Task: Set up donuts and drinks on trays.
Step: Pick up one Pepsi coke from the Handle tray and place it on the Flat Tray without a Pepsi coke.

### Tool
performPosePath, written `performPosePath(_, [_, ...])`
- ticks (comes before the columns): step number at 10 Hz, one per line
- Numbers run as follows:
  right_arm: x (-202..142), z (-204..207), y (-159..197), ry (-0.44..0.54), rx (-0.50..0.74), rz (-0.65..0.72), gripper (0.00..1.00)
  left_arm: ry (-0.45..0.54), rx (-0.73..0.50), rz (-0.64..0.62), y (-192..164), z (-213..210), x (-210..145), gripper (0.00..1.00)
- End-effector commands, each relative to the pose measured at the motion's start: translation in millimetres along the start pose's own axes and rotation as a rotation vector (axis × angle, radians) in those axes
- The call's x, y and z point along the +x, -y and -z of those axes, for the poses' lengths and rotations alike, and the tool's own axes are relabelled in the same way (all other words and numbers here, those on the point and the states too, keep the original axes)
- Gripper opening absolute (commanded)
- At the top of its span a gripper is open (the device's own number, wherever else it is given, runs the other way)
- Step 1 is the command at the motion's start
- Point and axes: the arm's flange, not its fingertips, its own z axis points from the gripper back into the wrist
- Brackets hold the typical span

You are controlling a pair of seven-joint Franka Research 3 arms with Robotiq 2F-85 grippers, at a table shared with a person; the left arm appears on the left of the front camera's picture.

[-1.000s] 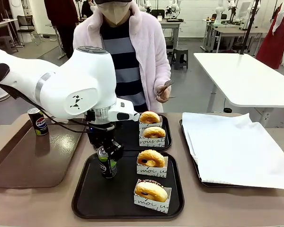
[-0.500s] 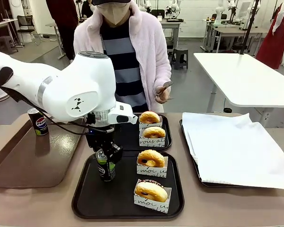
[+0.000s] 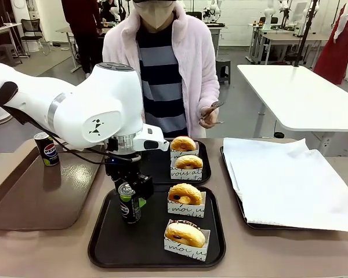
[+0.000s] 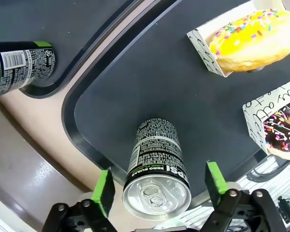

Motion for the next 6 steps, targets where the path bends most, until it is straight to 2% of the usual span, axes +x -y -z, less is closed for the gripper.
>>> performPosePath(1, [0.0, -0.7, -0.7, 0.005, 0.012, -0.008, 1.00, 0.012, -0.004, -0.029, 0.4, -2.7, 0.0, 1.00])
performPosePath(3, [0.0, -0.7, -0.7, 0.005, 0.012, -0.008, 1.00, 0.017, -0.006, -0.024, 1.3, -5.2, -0.1, 1.00])
performPosePath(4, [0.0, -0.7, -0.7, 0.005, 0.012, -0.008, 1.00, -0.015, 0.004, -0.027, 2.3, -11.3, -2.4, 1.00])
performPosePath(6, [0.0, -0.7, -0.7, 0.005, 0.012, -0.008, 1.00, 0.011, 0.012, -0.054, 10.6, -60.6, -24.0, 1.00])
